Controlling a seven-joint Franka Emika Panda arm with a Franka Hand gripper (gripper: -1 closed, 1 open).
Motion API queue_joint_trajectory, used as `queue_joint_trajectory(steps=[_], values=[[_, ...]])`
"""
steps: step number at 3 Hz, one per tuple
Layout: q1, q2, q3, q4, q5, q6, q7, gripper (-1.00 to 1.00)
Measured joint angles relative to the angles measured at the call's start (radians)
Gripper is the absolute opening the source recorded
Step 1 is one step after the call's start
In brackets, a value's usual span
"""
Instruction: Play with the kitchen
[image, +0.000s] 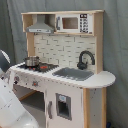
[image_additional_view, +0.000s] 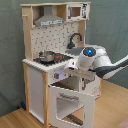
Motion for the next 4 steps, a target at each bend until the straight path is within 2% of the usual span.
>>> queue_joint_trajectory(steps=[3, 4], values=[[0.126, -0.021, -0.039, 0.037, -0.231, -0.197, 0.135, 1.0], [0.162, -0.033, -0.048, 0.05, -0.29, -0.264, 0.163, 1.0]])
